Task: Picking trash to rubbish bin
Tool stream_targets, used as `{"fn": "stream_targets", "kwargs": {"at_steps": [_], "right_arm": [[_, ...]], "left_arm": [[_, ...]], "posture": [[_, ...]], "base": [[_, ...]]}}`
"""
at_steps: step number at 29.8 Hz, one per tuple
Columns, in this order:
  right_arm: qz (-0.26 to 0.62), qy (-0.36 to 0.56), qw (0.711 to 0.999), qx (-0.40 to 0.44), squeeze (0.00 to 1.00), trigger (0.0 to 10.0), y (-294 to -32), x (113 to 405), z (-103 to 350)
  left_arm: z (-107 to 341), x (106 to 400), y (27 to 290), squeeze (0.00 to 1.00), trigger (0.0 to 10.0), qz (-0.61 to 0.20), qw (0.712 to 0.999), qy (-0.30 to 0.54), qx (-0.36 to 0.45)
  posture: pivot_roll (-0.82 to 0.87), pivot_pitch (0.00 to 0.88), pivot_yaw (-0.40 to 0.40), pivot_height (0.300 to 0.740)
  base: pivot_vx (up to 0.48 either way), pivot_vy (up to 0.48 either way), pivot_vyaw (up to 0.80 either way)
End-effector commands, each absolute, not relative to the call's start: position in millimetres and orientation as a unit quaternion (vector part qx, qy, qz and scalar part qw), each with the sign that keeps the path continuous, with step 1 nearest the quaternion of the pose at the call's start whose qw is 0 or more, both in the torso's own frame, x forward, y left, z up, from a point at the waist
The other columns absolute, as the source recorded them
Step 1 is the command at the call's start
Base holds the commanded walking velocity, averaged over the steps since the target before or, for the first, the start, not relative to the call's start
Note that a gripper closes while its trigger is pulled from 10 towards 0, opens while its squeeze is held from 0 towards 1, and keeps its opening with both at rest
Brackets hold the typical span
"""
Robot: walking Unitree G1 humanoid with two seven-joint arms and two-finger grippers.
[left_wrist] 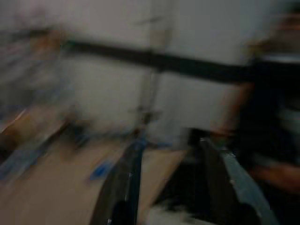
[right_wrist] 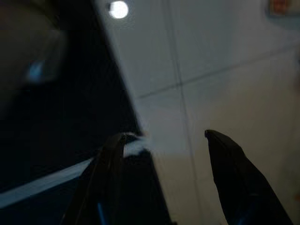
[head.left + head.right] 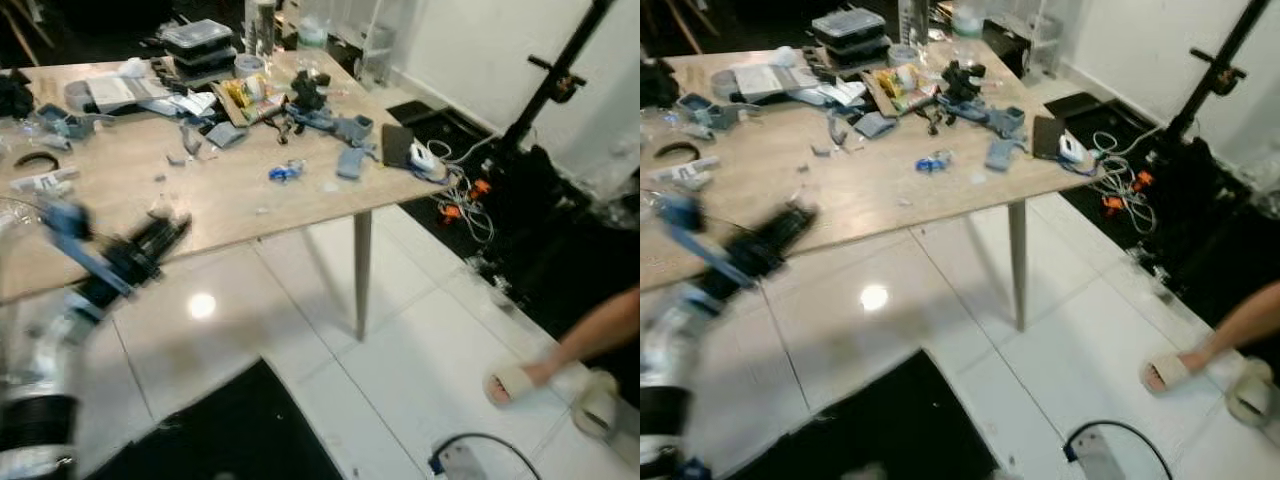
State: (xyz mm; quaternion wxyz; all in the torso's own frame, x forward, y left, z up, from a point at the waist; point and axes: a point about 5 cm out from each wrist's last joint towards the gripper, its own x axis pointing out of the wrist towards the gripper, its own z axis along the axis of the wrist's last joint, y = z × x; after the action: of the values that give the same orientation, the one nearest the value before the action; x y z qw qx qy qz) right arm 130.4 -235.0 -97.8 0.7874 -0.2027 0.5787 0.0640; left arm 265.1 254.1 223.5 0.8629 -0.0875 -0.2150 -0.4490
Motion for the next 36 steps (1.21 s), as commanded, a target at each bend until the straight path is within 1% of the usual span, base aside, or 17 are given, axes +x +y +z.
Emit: {"fn": "stream_targets", "kwargs": {"at_steps": [1, 4, 6, 8, 9, 10, 12, 15, 16, 17, 18, 19, 20, 21, 25, 28, 36], "right_arm": [[0.063, 0.597, 0.774, -0.203, 0.0, 10.0, -238, 117, -101], [0.062, 0.6, 0.771, -0.203, 0.0, 10.0, -240, 113, -102], [0.064, 0.602, 0.77, -0.203, 0.0, 10.0, -239, 111, -103], [0.064, 0.602, 0.77, -0.202, 0.0, 10.0, -239, 110, -103], [0.065, 0.602, 0.77, -0.202, 0.0, 10.0, -237, 109, -104], [0.065, 0.602, 0.77, -0.202, 0.0, 10.0, -237, 109, -104], [0.066, 0.602, 0.77, -0.201, 0.0, 10.0, -236, 109, -104], [0.067, 0.602, 0.77, -0.202, 0.0, 10.0, -236, 108, -104], [0.067, 0.602, 0.77, -0.202, 0.0, 10.0, -236, 108, -104], [0.066, 0.601, 0.77, -0.202, 0.0, 10.0, -237, 108, -104], [0.066, 0.601, 0.77, -0.203, 0.0, 10.0, -237, 108, -104], [0.066, 0.601, 0.77, -0.203, 0.0, 10.0, -237, 108, -104], [0.065, 0.6, 0.771, -0.203, 0.0, 10.0, -237, 109, -104], [0.065, 0.6, 0.771, -0.203, 0.0, 10.0, -237, 109, -104], [0.063, 0.6, 0.771, -0.202, 0.0, 10.0, -238, 109, -103], [0.064, 0.601, 0.771, -0.201, 0.0, 10.0, -238, 108, -104], [0.065, 0.603, 0.77, -0.199, 0.0, 10.0, -238, 107, -104]], "left_arm": [[217, 259, 245, 0.0, 10.0, -0.492, 0.838, -0.207, -0.112], [231, 248, 236, 0.0, 10.0, -0.542, 0.808, -0.213, -0.09], [236, 248, 224, 0.0, 10.0, -0.549, 0.802, -0.218, -0.087], [238, 248, 221, 0.0, 10.0, -0.55, 0.802, -0.218, -0.09], [240, 256, 211, 0.0, 10.0, -0.529, 0.814, -0.221, -0.098], [240, 256, 211, 0.0, 10.0, -0.529, 0.814, -0.221, -0.098], [241, 264, 200, 0.0, 10.0, -0.511, 0.823, -0.223, -0.11], [238, 270, 180, 0.0, 10.0, -0.509, 0.822, -0.222, -0.124], [238, 270, 180, 0.0, 10.0, -0.509, 0.822, -0.222, -0.124], [234, 275, 163, 0.0, 10.0, -0.505, 0.825, -0.213, -0.138], [232, 275, 154, 0.0, 10.0, -0.511, 0.823, -0.206, -0.138], [232, 275, 154, 0.0, 10.0, -0.511, 0.823, -0.206, -0.138], [228, 273, 143, 0.0, 10.0, -0.524, 0.817, -0.196, -0.136], [228, 273, 143, 0.0, 10.0, -0.524, 0.817, -0.196, -0.136], [222, 271, 130, 0.0, 10.0, -0.537, 0.813, -0.183, -0.132], [212, 276, 118, 0.0, 10.0, -0.528, 0.826, -0.16, -0.115], [207, 283, 109, 0.0, 10.0, -0.5, 0.847, -0.147, -0.104]], "posture": [[0.01, 0.064, -0.04, 0.74], [0.02, 0.071, -0.033, 0.74], [0.02, 0.071, -0.033, 0.74], [0.02, 0.071, -0.033, 0.74], [0.02, 0.071, -0.033, 0.74], [0.02, 0.071, -0.033, 0.74], [0.03, 0.075, -0.027, 0.74], [0.03, 0.075, -0.027, 0.74], [0.03, 0.075, -0.027, 0.74], [0.02, 0.071, -0.029, 0.74], [0.02, 0.071, -0.029, 0.74], [0.02, 0.071, -0.029, 0.74], [0.02, 0.068, -0.03, 0.74], [0.02, 0.068, -0.03, 0.74], [0.01, 0.064, -0.029, 0.74], [0.01, 0.062, -0.028, 0.74], [0.01, 0.062, -0.028, 0.74]], "base": [[0.0, 0.0, 0.0], [0.0, 0.0, 0.0], [0.0, 0.0, 0.0], [0.0, 0.0, 0.0], [0.0, 0.0, 0.0], [0.0, 0.0, 0.0], [0.0, 0.0, 0.0], [0.178, 0.0, 0.0], [0.266, 0.0, 0.0], [0.36, 0.0, 0.0], [0.48, 0.0, 0.0], [0.48, 0.0, 0.0], [0.48, 0.0, 0.0], [0.48, 0.0, 0.0], [0.458, 0.0, 0.0], [0.401, 0.0, 0.0], [0.422, 0.0, 0.0]]}}
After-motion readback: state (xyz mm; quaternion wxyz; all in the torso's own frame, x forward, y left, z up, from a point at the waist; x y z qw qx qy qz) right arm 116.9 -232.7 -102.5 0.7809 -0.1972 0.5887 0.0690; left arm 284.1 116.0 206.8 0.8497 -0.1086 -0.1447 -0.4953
